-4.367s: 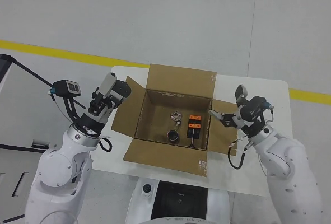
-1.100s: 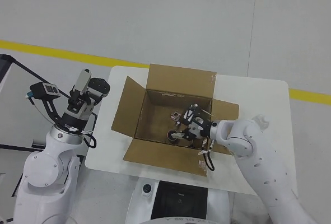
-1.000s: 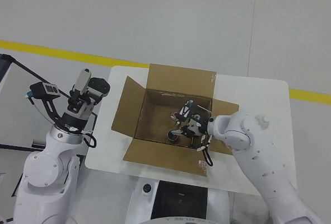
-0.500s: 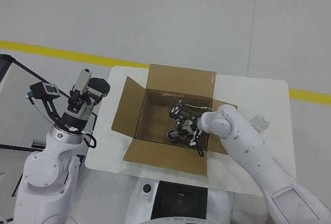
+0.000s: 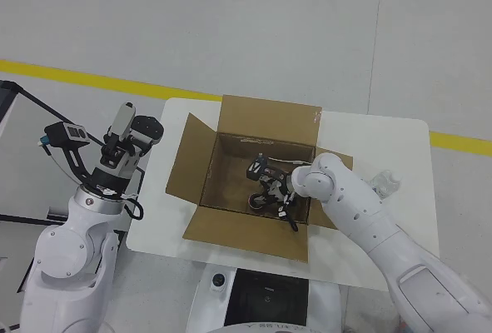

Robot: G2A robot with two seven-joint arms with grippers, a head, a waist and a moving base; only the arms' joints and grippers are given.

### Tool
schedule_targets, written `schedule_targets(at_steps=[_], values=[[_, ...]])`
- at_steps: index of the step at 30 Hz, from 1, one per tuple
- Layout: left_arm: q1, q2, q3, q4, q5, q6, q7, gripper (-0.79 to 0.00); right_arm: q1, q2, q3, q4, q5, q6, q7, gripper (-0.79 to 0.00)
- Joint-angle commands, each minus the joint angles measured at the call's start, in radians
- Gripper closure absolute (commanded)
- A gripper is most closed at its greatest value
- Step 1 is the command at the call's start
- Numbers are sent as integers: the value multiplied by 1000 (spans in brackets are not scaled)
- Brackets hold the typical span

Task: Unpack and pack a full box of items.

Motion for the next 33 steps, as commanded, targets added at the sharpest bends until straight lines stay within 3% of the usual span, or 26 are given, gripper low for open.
schedule_targets(at_steps=[1, 7, 8, 9, 10, 17, 21, 28, 33], values=[[0, 0, 0, 0, 0, 0, 0, -785, 4, -2, -8, 7, -8, 4, -2, -320], [0, 0, 0, 0, 0, 0, 0, -785, 15, -9, -25, 29, -3, 11, -12, -219], [0, 0, 0, 0, 0, 0, 0, -785, 16, -10, -28, 33, -4, 11, -15, -175], [0, 0, 0, 0, 0, 0, 0, -785, 18, -11, -29, 37, -4, 10, -20, -49], [0, 0, 0, 0, 0, 0, 0, -785, 18, -12, -31, 37, -5, 9, -29, 0], [0, 0, 0, 0, 0, 0, 0, -785, 5, 5, 7, -9, -7, -14, -89, 0], [0, 0, 0, 0, 0, 0, 0, -785, -42, 32, 62, -111, -29, -55, -158, 0], [0, 0, 0, 0, 0, 0, 0, -785, -217, 120, 285, -489, -108, -101, -143, 0], [0, 0, 0, 0, 0, 0, 0, -785, -431, 177, 515, -797, -115, -98, -89, 0]])
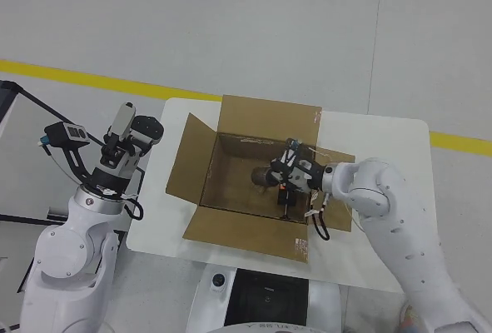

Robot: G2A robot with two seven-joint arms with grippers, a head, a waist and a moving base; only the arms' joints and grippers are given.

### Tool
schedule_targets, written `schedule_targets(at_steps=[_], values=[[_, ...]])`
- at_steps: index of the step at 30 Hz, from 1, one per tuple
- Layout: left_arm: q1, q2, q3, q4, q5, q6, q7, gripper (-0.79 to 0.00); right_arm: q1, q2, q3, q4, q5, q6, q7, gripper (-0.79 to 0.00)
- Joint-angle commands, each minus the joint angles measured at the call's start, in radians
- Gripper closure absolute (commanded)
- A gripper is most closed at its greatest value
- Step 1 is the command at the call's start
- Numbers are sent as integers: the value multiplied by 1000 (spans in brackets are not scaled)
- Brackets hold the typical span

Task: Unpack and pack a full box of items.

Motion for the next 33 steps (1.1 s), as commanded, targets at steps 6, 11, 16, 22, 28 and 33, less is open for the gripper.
schedule_targets(at_steps=[6, 11, 16, 22, 28, 33], values=[[0, 0, 0, 0, 0, 0, 0, -785, -225, 35, 202, -271, 43, 9, 7, 0], [0, 0, 0, 0, 0, 0, 0, -785, -225, 35, 202, -271, 43, 9, 7, 0], [0, 0, 0, 0, 0, 0, 0, -785, -225, 35, 202, -271, 43, 9, 7, 0], [0, 0, 0, 0, 0, 0, 0, -785, -256, 42, 229, -340, 16, 47, 27, 0], [0, 0, 0, 0, 0, 0, 0, -785, -442, 64, 464, -507, 81, 113, 105, 0], [0, 0, 0, 0, 0, 0, 0, -785, -635, 68, 682, -560, 155, 178, 114, 0]])
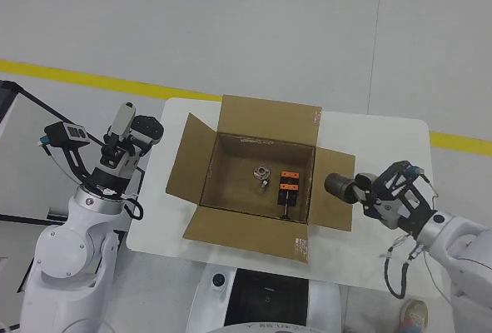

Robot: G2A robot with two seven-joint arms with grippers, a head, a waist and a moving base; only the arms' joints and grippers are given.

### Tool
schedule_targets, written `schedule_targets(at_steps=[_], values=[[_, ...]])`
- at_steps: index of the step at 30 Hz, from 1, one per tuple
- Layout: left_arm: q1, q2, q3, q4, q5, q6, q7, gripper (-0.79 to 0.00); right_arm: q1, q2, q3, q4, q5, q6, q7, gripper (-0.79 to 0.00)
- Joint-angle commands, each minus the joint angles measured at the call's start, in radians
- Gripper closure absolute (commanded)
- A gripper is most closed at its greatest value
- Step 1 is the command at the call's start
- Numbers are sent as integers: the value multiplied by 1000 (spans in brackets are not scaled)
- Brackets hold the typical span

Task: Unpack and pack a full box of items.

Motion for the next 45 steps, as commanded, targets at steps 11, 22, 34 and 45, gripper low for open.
schedule_targets(at_steps=[11, 22, 34, 45], values=[[0, 0, 0, 0, 0, 0, 0, -785, -443, -29, 238, 13, -74, 173, -105, 0], [0, 0, 0, 0, 0, 0, 0, -785, -465, -36, 190, 30, -102, 164, -226, 0], [0, 0, 0, 0, 0, 0, 0, -785, -465, -36, 190, 30, -102, 164, -226, 0], [0, 0, 0, 0, 0, 0, 0, -785, -431, -36, 165, 77, -150, 231, -228, 0]])
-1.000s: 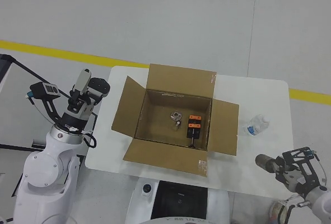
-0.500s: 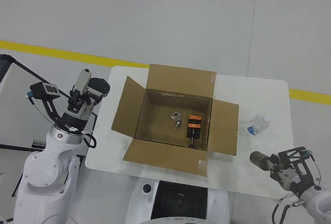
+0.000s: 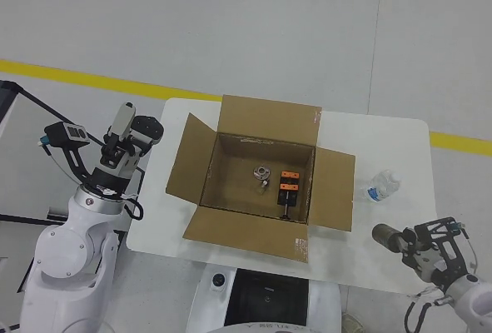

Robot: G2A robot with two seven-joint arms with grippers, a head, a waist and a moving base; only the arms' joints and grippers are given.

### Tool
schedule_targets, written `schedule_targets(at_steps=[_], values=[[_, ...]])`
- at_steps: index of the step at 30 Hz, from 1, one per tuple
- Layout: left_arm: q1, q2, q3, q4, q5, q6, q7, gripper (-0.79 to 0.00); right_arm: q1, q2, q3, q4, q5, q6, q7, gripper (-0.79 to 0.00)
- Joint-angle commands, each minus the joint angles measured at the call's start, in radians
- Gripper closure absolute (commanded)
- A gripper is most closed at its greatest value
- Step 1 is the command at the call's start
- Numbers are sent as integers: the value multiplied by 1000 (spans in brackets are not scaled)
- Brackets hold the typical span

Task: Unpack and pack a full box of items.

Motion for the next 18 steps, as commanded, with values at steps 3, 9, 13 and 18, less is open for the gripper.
schedule_targets(at_steps=[3, 9, 13, 18], values=[[0, 0, 0, 0, 0, 0, 0, -785, 83, 3, -39, 93, -19, 76, 45, 0], [0, 0, 0, 0, 0, 0, 0, -785, 246, 8, -128, 254, -53, 167, 117, 0], [0, 0, 0, 0, 0, 0, 0, -785, 330, 9, -173, 315, -58, 247, 191, 0], [0, 0, 0, 0, 0, 0, 0, -785, 334, 9, -172, 308, -52, 250, 200, 0]])
